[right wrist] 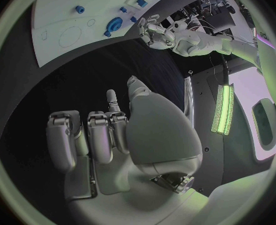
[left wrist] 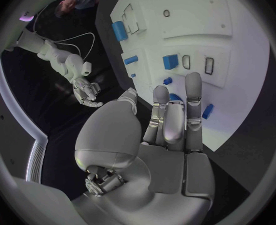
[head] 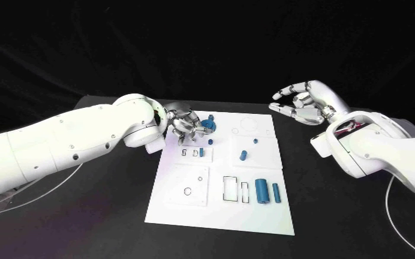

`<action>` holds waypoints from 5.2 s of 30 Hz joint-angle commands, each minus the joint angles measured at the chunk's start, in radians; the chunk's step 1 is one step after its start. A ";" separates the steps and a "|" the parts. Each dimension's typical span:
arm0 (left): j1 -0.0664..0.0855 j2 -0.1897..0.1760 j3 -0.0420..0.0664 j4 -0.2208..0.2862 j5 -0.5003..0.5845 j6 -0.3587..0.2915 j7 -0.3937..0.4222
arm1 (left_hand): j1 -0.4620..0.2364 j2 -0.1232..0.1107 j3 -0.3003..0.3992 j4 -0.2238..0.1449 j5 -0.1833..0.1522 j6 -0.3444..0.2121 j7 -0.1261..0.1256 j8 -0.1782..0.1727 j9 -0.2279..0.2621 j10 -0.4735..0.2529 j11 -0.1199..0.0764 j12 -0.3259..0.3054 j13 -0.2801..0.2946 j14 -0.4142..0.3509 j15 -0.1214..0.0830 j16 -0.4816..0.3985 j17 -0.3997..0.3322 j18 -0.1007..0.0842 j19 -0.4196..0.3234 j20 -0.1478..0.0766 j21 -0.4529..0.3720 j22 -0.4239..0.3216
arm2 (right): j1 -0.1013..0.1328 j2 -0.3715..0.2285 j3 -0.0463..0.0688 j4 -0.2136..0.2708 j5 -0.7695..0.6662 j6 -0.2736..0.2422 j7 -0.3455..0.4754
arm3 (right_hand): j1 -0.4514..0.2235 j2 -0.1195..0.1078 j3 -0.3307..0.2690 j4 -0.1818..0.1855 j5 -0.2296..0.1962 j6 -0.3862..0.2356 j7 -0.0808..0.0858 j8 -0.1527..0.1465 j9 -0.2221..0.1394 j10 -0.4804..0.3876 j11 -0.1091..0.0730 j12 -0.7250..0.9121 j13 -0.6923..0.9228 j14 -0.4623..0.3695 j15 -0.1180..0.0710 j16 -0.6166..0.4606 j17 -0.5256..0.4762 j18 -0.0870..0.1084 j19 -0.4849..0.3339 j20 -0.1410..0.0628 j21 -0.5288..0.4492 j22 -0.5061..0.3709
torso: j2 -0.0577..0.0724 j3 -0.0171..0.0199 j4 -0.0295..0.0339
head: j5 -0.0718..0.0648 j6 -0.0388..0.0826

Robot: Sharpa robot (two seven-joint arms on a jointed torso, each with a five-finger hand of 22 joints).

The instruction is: Assemble the parts on the task board

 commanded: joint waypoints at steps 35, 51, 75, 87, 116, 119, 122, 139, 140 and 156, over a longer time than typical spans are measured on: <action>0.021 0.100 -0.024 -0.036 -0.233 0.245 -0.177 | -0.027 0.061 -0.111 0.001 -0.010 0.000 -0.035 0.117 0.127 0.121 -0.029 0.212 0.192 0.095 -0.025 0.242 0.288 -0.095 0.330 -0.031 0.420 0.690 | -0.001 -0.015 -0.003 -0.012 -0.023 0.034 -0.044 | -0.006 -0.005 -0.002 0.005 0.006 0.001 -0.003 0.006 0.002 0.027 -0.008 -0.004 0.183 0.087 -0.010 -0.006 0.188 0.010 0.071 -0.007 -0.008 0.218 | 0.003 0.0015 0.0001 | 0.000 -0.023; 0.021 0.107 -0.027 -0.042 -0.243 0.270 -0.180 | -0.003 0.069 -0.116 -0.001 0.006 -0.011 -0.036 0.125 0.146 0.116 -0.030 0.215 0.192 0.095 -0.026 0.243 0.288 -0.095 0.329 -0.032 0.423 0.695 | -0.002 -0.014 -0.004 -0.014 -0.031 0.035 -0.051 | -0.007 -0.005 -0.003 0.005 0.008 0.000 -0.003 0.007 0.002 0.027 -0.009 -0.004 0.183 0.087 -0.011 -0.006 0.187 0.011 0.070 -0.007 -0.009 0.218 | 0.004 0.0005 -0.0004 | 0.000 -0.029; 0.020 0.115 -0.029 -0.047 -0.211 0.272 -0.178 | 0.167 0.079 0.047 0.000 0.018 -0.030 -0.041 0.102 0.179 0.100 -0.035 0.213 0.184 0.094 -0.030 0.242 0.286 -0.097 0.327 -0.034 0.433 0.713 | -0.005 -0.012 -0.005 -0.020 -0.031 0.035 -0.055 | -0.005 -0.003 0.000 0.003 0.023 -0.003 -0.004 0.011 0.004 0.028 -0.010 -0.004 0.183 0.087 -0.012 -0.006 0.187 0.011 0.070 -0.009 -0.010 0.217 | 0.005 0.0016 -0.0011 | -0.001 -0.038; 0.020 0.103 -0.029 -0.041 -0.152 0.246 -0.174 | 0.096 -0.144 0.689 -0.062 0.020 -0.039 -0.040 0.125 0.259 0.110 -0.036 0.213 0.175 0.094 -0.029 0.241 0.284 -0.098 0.327 -0.034 0.436 0.724 | -0.007 -0.013 -0.005 -0.021 -0.031 0.035 -0.055 | -0.004 -0.003 0.001 0.003 0.032 -0.005 -0.004 0.014 0.006 0.027 -0.010 -0.004 0.183 0.087 -0.013 -0.006 0.187 0.011 0.070 -0.010 -0.010 0.217 | 0.005 0.0018 0.0008 | -0.005 -0.040; -0.003 0.009 -0.032 0.067 -0.191 0.013 -0.163 | -0.005 -0.183 0.867 -0.191 0.037 -0.026 -0.049 0.183 0.329 0.175 -0.046 0.276 0.247 0.094 -0.039 0.242 0.283 -0.097 0.326 -0.038 0.432 0.721 | -0.009 -0.023 -0.006 -0.024 -0.029 0.030 -0.054 | -0.007 -0.003 0.001 0.005 0.037 -0.006 -0.004 0.016 0.007 0.028 -0.010 -0.004 0.183 0.087 -0.013 -0.007 0.186 0.011 0.069 -0.010 -0.012 0.216 | 0.003 0.0039 0.0164 | -0.004 -0.045; -0.009 0.012 -0.035 0.063 -0.214 0.016 -0.166 | -0.008 -0.184 0.869 -0.191 0.037 -0.024 -0.050 0.185 0.331 0.178 -0.046 0.280 0.251 0.094 -0.040 0.242 0.283 -0.097 0.325 -0.038 0.432 0.720 | -0.009 -0.023 -0.006 -0.024 -0.029 0.030 -0.054 | -0.007 -0.003 0.001 0.005 0.037 -0.006 -0.004 0.016 0.007 0.028 -0.010 -0.004 0.183 0.087 -0.013 -0.007 0.186 0.011 0.069 -0.010 -0.012 0.216 | 0.004 0.0036 0.0145 | -0.003 -0.044; -0.015 0.017 -0.038 0.058 -0.232 0.020 -0.168 | -0.013 -0.185 0.870 -0.191 0.036 -0.022 -0.052 0.188 0.333 0.181 -0.048 0.282 0.253 0.094 -0.041 0.242 0.284 -0.097 0.325 -0.039 0.431 0.719 | -0.009 -0.022 -0.006 -0.025 -0.027 0.030 -0.054 | -0.007 -0.003 0.001 0.005 0.037 -0.006 -0.004 0.016 0.007 0.028 -0.010 -0.004 0.183 0.087 -0.013 -0.007 0.186 0.011 0.069 -0.010 -0.012 0.216 | 0.004 0.0037 0.0140 | -0.003 -0.047; -0.029 0.031 -0.046 0.045 -0.270 0.045 -0.173 | -0.032 -0.186 0.875 -0.190 0.032 -0.016 -0.057 0.197 0.340 0.194 -0.052 0.296 0.267 0.096 -0.044 0.246 0.288 -0.097 0.327 -0.041 0.432 0.722 | -0.009 -0.017 -0.006 -0.026 -0.023 0.032 -0.052 | -0.009 -0.002 0.000 0.006 0.039 -0.006 -0.004 0.017 0.007 0.027 -0.010 -0.005 0.182 0.087 -0.013 -0.007 0.184 0.012 0.068 -0.010 -0.014 0.215 | 0.005 0.0030 0.0151 | -0.006 -0.054; -0.029 0.031 -0.046 0.045 -0.271 0.047 -0.174 | -0.032 -0.186 0.875 -0.190 0.032 -0.016 -0.057 0.197 0.340 0.194 -0.052 0.296 0.267 0.096 -0.044 0.246 0.288 -0.097 0.327 -0.041 0.432 0.722 | -0.009 -0.017 -0.006 -0.026 -0.023 0.032 -0.052 | -0.009 -0.002 0.000 0.006 0.039 -0.006 -0.004 0.017 0.007 0.027 -0.010 -0.005 0.182 0.087 -0.013 -0.007 0.184 0.012 0.068 -0.010 -0.014 0.215 | 0.005 0.0028 0.0151 | -0.006 -0.055; -0.030 0.034 -0.046 0.042 -0.291 0.086 -0.177 | -0.073 -0.194 0.849 -0.175 0.020 -0.009 -0.067 0.209 0.347 0.200 -0.059 0.307 0.272 0.097 -0.050 0.249 0.293 -0.098 0.328 -0.046 0.432 0.724 | -0.011 -0.017 -0.006 -0.026 -0.022 0.033 -0.051 | -0.012 -0.001 0.000 0.007 0.041 -0.006 -0.005 0.018 0.008 0.027 -0.011 -0.005 0.182 0.086 -0.013 -0.008 0.183 0.012 0.068 -0.011 -0.015 0.214 | 0.004 0.0032 0.0158 | -0.007 -0.057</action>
